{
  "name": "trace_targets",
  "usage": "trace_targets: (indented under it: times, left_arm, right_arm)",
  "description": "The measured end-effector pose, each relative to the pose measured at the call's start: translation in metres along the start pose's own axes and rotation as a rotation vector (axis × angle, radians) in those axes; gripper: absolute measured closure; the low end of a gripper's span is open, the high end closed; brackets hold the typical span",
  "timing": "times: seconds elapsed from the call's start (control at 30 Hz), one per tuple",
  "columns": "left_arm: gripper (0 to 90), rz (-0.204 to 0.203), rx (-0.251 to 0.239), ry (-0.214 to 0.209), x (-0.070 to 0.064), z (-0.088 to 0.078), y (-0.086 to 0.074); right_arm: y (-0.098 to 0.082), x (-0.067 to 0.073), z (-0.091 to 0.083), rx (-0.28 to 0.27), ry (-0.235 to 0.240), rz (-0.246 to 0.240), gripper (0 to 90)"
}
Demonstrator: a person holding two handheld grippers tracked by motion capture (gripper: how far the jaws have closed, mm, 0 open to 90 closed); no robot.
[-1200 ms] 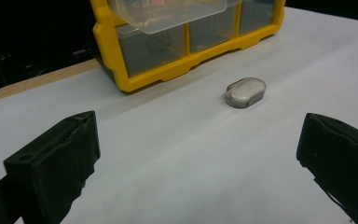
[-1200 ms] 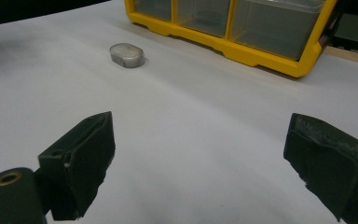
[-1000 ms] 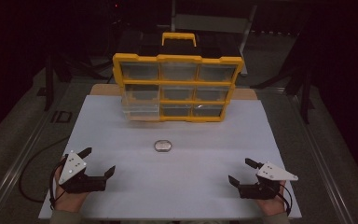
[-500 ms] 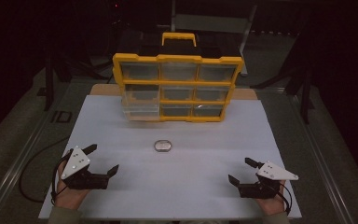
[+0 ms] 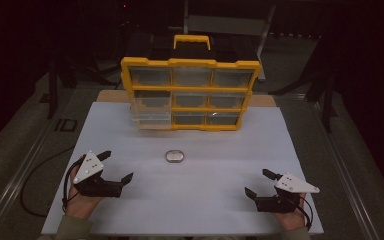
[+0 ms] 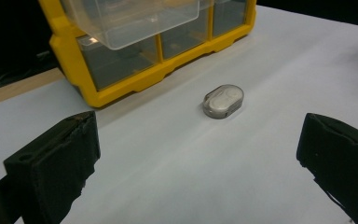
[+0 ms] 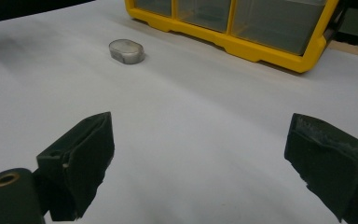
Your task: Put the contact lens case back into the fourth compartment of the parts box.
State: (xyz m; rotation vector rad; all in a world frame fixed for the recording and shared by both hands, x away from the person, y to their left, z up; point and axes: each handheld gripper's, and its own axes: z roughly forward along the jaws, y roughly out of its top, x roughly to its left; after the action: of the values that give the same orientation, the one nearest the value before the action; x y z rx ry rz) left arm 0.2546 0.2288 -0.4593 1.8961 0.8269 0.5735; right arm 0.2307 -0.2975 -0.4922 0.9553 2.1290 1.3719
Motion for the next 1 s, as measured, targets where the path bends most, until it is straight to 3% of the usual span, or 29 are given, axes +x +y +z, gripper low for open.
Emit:
trace_targets:
  times: [1.0]
  left_arm:
    - [0.2, 0.018, 0.059, -0.069, 0.008, 0.047, 0.011]
  right_arm:
    - [0.001, -0.001, -0.003, -0.007, -0.004, 0.014, 7.8]
